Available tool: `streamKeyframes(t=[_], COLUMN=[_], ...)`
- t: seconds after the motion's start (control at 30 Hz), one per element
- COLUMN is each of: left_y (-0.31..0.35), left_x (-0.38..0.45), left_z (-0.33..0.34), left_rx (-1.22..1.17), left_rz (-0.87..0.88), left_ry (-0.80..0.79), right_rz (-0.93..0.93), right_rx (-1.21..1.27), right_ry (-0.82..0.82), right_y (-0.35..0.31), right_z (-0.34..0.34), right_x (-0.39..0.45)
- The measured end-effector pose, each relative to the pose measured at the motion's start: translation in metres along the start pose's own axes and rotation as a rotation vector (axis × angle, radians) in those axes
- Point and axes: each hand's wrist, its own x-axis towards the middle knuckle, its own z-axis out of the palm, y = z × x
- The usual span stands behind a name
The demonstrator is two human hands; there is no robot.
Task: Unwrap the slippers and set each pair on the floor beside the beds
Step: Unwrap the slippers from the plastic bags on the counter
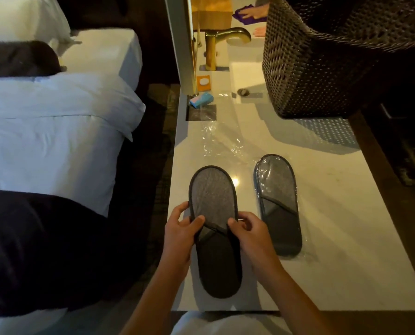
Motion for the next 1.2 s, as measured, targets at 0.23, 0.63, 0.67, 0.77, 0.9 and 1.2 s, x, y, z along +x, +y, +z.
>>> streamKeyframes(t=[0.23,0.63,0.67,0.77,0.9,1.2], left_y=[-0.022,-0.032,-0.032,-0.033,-0.033,-0.037], left_x=[0.013,0.025,0.025,0.024,0.023,0.023], left_z=[-0.009,-0.006,-0.005,-0.004,-0.005,-0.006], left_rx=[0.242,0.643,0.655,0.677,0.696,0.737], left_rz=[0.042,0.118,0.114,0.121,0.135,0.128], left_ry=[0.103,0.237,0.242,0.245,0.24,0.261], right_rz=[-0.078,-0.128,-0.135,-0.152,-0.176,-0.205], right_rx=[-0.371,-0.537,-0.543,-0.587,-0.632,-0.617], right_ry=[0.087,0.175,0.177,0.188,0.191,0.168], right_y=[0.019,0.029,0.03,0.031,0.033,0.033], right_z=[0.023,0.036,0.036,0.037,0.036,0.033], right_x=[0.023,0.027,0.027,0.027,0.029,0.031])
